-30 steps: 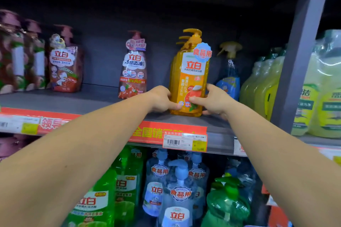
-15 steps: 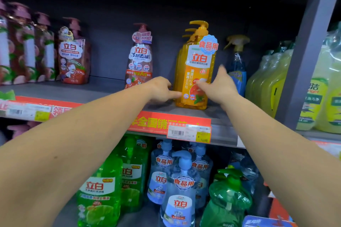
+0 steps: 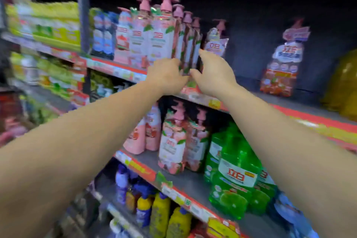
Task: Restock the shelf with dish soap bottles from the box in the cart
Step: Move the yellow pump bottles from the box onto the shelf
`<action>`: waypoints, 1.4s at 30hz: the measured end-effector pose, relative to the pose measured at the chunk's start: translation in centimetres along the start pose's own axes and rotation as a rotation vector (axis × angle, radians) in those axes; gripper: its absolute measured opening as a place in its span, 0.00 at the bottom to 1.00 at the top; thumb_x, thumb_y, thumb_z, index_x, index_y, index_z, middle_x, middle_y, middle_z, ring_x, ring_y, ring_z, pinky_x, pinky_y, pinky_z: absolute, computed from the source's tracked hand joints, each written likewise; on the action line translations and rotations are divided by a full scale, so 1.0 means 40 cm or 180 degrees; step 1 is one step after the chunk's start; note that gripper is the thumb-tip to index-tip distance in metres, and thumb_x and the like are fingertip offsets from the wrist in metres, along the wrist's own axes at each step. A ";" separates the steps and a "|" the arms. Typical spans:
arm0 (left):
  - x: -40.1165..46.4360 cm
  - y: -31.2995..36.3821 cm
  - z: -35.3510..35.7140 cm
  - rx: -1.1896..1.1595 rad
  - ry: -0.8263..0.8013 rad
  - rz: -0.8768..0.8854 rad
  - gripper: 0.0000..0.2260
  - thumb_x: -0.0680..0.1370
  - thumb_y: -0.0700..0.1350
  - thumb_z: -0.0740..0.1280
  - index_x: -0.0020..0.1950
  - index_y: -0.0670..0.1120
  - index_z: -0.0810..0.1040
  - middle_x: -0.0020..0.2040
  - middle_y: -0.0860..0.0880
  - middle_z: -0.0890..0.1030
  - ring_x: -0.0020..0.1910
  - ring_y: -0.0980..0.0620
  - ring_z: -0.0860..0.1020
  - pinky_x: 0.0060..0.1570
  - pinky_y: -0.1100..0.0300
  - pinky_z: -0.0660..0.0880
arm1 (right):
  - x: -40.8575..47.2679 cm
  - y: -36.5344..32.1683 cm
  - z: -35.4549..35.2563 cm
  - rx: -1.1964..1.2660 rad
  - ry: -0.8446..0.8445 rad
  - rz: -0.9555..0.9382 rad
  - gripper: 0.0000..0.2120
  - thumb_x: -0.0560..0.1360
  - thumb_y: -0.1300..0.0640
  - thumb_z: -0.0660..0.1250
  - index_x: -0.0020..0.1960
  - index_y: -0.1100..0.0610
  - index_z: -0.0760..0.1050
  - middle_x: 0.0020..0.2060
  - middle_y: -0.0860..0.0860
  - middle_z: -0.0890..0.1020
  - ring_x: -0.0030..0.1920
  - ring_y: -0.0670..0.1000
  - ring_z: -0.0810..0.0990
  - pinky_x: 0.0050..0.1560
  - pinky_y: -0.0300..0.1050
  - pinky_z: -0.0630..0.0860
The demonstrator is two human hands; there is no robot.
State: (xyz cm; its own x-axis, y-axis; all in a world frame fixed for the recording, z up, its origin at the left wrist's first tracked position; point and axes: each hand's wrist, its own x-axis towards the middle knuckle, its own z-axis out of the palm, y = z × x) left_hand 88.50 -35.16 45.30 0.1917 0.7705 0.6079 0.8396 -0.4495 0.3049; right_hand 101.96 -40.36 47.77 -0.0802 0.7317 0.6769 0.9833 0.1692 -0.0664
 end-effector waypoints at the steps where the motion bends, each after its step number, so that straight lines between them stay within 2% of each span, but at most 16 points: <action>1: -0.016 -0.089 -0.019 0.0144 -0.0009 -0.0188 0.21 0.75 0.61 0.64 0.57 0.47 0.76 0.58 0.42 0.79 0.61 0.39 0.75 0.57 0.48 0.74 | 0.016 -0.074 0.052 0.0130 -0.0135 -0.0123 0.24 0.78 0.51 0.63 0.72 0.57 0.65 0.68 0.57 0.72 0.69 0.59 0.69 0.63 0.52 0.68; 3: -0.070 -0.314 -0.087 0.0541 0.0075 -0.0589 0.25 0.74 0.63 0.65 0.62 0.45 0.76 0.61 0.41 0.79 0.61 0.39 0.76 0.57 0.49 0.74 | 0.057 -0.279 0.185 0.0342 -0.0377 -0.0437 0.23 0.79 0.52 0.63 0.71 0.58 0.66 0.68 0.58 0.72 0.69 0.60 0.69 0.64 0.52 0.67; 5: -0.103 -0.415 -0.107 0.0821 0.0150 -0.0738 0.28 0.73 0.65 0.65 0.63 0.46 0.76 0.61 0.41 0.79 0.60 0.39 0.77 0.56 0.50 0.74 | 0.067 -0.363 0.262 0.0382 -0.0531 -0.0579 0.24 0.78 0.51 0.63 0.71 0.59 0.65 0.68 0.58 0.71 0.69 0.59 0.68 0.66 0.53 0.67; 7: -0.161 -0.563 -0.150 0.1064 0.0009 -0.1088 0.31 0.73 0.66 0.64 0.66 0.45 0.73 0.64 0.41 0.76 0.64 0.39 0.74 0.60 0.49 0.71 | 0.078 -0.516 0.373 0.0599 -0.0780 -0.0783 0.24 0.78 0.49 0.65 0.70 0.58 0.66 0.67 0.58 0.72 0.69 0.60 0.68 0.65 0.55 0.69; 10: -0.252 -0.763 -0.198 0.1306 -0.0013 -0.1597 0.29 0.74 0.63 0.64 0.67 0.45 0.71 0.67 0.42 0.72 0.67 0.39 0.70 0.64 0.47 0.68 | 0.083 -0.719 0.513 0.0850 -0.1066 -0.1052 0.19 0.76 0.46 0.66 0.62 0.57 0.71 0.60 0.57 0.77 0.63 0.61 0.74 0.58 0.55 0.74; 13: -0.320 -0.927 -0.219 0.1489 -0.0104 -0.1891 0.26 0.74 0.62 0.65 0.65 0.47 0.73 0.65 0.44 0.74 0.66 0.41 0.71 0.62 0.49 0.68 | 0.085 -0.884 0.636 0.0992 -0.1325 -0.1200 0.20 0.76 0.47 0.66 0.63 0.57 0.71 0.61 0.57 0.77 0.64 0.60 0.74 0.59 0.54 0.74; 16: -0.364 -1.067 -0.227 0.1555 -0.0181 -0.2229 0.24 0.74 0.62 0.64 0.64 0.50 0.73 0.65 0.46 0.74 0.66 0.42 0.70 0.63 0.47 0.67 | 0.086 -1.014 0.738 0.1103 -0.1506 -0.1281 0.22 0.75 0.45 0.67 0.63 0.56 0.72 0.59 0.57 0.78 0.63 0.61 0.75 0.56 0.54 0.75; 22: -0.411 -1.330 -0.157 0.1566 -0.0285 -0.2725 0.25 0.76 0.64 0.61 0.67 0.50 0.72 0.68 0.45 0.73 0.68 0.42 0.68 0.67 0.45 0.65 | 0.119 -1.183 0.978 0.1251 -0.2000 -0.1380 0.17 0.75 0.46 0.66 0.61 0.53 0.73 0.58 0.55 0.79 0.61 0.59 0.76 0.54 0.51 0.75; 26: -0.419 -1.503 -0.103 0.1559 -0.0464 -0.3188 0.26 0.76 0.61 0.65 0.70 0.50 0.69 0.69 0.45 0.71 0.69 0.43 0.68 0.68 0.45 0.65 | 0.177 -1.243 1.159 0.1340 -0.2185 -0.1363 0.18 0.75 0.45 0.66 0.62 0.51 0.73 0.59 0.53 0.78 0.60 0.58 0.76 0.54 0.51 0.74; 30: -0.420 -1.676 -0.067 0.1377 -0.0676 -0.3765 0.28 0.73 0.62 0.68 0.69 0.52 0.68 0.67 0.47 0.73 0.66 0.45 0.70 0.65 0.46 0.69 | 0.267 -1.288 1.324 0.1273 -0.2419 -0.1438 0.23 0.77 0.46 0.64 0.69 0.52 0.68 0.64 0.53 0.77 0.63 0.58 0.75 0.59 0.50 0.73; 32: -0.414 -1.747 -0.053 0.1374 -0.0701 -0.3971 0.30 0.73 0.63 0.68 0.71 0.53 0.67 0.68 0.47 0.72 0.67 0.45 0.70 0.65 0.47 0.70 | 0.310 -1.321 1.400 0.1226 -0.2473 -0.1515 0.23 0.77 0.45 0.63 0.69 0.53 0.68 0.64 0.54 0.76 0.63 0.58 0.75 0.59 0.50 0.73; 39: -0.410 -1.957 -0.011 0.1199 -0.0874 -0.4170 0.32 0.75 0.62 0.66 0.75 0.50 0.63 0.71 0.47 0.70 0.69 0.45 0.69 0.67 0.48 0.68 | 0.378 -1.486 1.615 0.1299 -0.2947 -0.1579 0.23 0.76 0.45 0.66 0.67 0.52 0.69 0.64 0.55 0.76 0.64 0.60 0.73 0.59 0.53 0.74; 42: -0.407 -2.054 0.009 0.0936 -0.0969 -0.4238 0.31 0.75 0.60 0.67 0.74 0.49 0.64 0.69 0.45 0.72 0.66 0.44 0.71 0.63 0.51 0.70 | 0.393 -1.560 1.697 0.1406 -0.3094 -0.1618 0.25 0.77 0.48 0.65 0.72 0.53 0.66 0.66 0.55 0.74 0.66 0.59 0.72 0.61 0.52 0.72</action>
State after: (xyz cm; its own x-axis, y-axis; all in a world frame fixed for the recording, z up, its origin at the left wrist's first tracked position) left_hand 16.58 -10.60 10.07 -0.7550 0.6224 -0.2061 0.5434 0.7699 0.3345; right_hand 28.27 5.40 12.78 -0.7240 0.6774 -0.1306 0.6764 0.6598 -0.3272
